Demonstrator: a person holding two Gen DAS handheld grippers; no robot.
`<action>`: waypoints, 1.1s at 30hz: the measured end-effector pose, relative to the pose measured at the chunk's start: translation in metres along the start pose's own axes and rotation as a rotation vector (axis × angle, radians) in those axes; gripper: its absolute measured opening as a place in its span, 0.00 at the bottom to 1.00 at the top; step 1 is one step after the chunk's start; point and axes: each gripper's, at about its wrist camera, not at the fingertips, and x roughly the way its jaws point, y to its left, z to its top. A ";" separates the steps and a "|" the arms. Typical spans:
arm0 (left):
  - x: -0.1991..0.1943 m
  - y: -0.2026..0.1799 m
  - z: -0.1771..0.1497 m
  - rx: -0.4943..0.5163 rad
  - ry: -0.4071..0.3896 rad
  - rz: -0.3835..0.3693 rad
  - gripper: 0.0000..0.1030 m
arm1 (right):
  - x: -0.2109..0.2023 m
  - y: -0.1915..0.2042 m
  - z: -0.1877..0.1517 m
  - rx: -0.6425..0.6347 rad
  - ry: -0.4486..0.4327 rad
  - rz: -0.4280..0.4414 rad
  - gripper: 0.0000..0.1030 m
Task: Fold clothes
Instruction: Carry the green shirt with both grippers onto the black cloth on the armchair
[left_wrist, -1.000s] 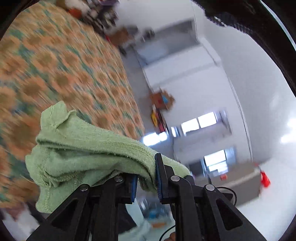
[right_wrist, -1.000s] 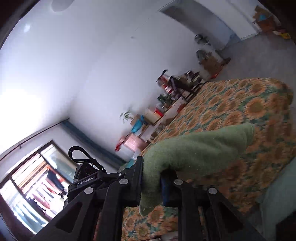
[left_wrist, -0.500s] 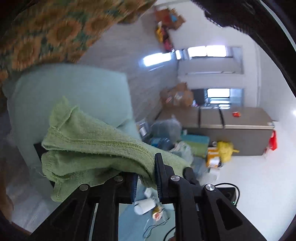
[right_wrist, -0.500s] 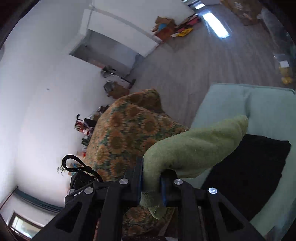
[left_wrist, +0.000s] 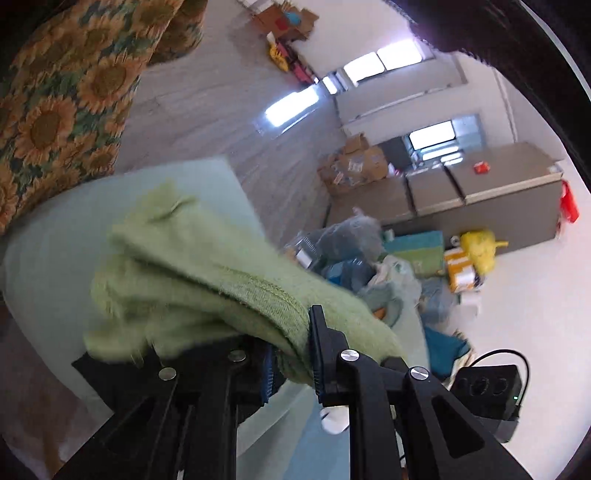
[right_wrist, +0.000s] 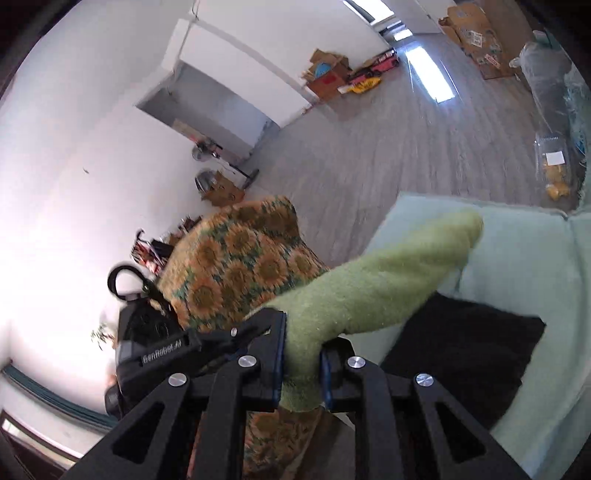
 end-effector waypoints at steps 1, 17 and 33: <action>0.009 0.010 -0.007 -0.008 0.029 0.027 0.16 | 0.002 -0.006 -0.010 0.007 0.024 -0.022 0.17; 0.088 0.159 -0.118 -0.391 0.323 0.334 0.66 | 0.014 -0.129 -0.124 0.258 0.379 -0.314 0.46; 0.025 0.171 -0.088 -0.473 0.182 0.234 0.66 | 0.033 -0.077 -0.061 0.175 0.141 -0.083 0.64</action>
